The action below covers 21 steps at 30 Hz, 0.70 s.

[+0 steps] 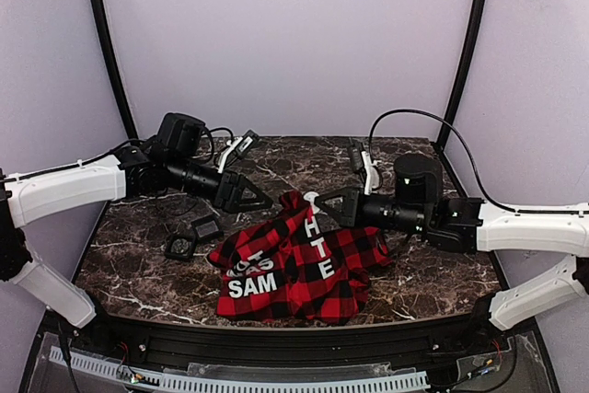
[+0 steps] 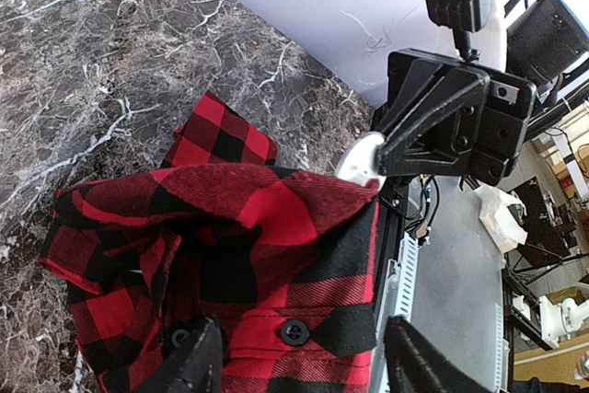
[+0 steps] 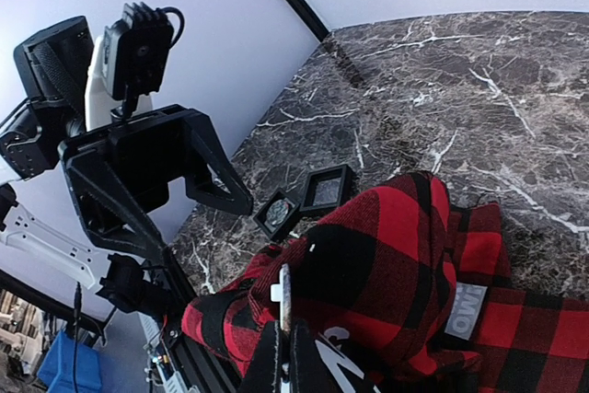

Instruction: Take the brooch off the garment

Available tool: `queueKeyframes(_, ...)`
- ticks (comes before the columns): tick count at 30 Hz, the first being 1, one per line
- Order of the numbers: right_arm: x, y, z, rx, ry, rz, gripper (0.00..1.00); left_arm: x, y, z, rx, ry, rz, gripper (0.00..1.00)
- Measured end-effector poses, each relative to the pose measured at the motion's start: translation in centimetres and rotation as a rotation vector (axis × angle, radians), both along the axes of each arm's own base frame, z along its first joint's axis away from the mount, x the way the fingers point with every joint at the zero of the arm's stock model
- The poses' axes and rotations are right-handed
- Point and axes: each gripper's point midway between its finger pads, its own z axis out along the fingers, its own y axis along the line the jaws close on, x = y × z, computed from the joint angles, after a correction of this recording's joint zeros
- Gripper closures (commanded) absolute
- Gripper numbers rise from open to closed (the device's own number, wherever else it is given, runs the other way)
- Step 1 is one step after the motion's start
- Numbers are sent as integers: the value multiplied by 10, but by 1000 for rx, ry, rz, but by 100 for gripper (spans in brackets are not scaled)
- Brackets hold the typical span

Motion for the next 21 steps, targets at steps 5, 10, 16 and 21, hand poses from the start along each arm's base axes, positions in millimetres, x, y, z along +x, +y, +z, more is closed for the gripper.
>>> queueKeyframes(5, 16, -11, -3, -145, 3, -94, 100, -3, -2, 5, -25, 4, -21, 14)
queueKeyframes(10, 26, -29, -11, -293, 16, -176, 100, -9, -8, 8, -42, 0, -45, 7)
queueKeyframes(16, 22, -44, -30, -401, 53, -196, 100, -20, -21, -15, 59, -40, -38, 1)
queueKeyframes(21, 20, -47, -36, -426, 68, -192, 100, -20, -31, -58, 253, -93, -5, 3)
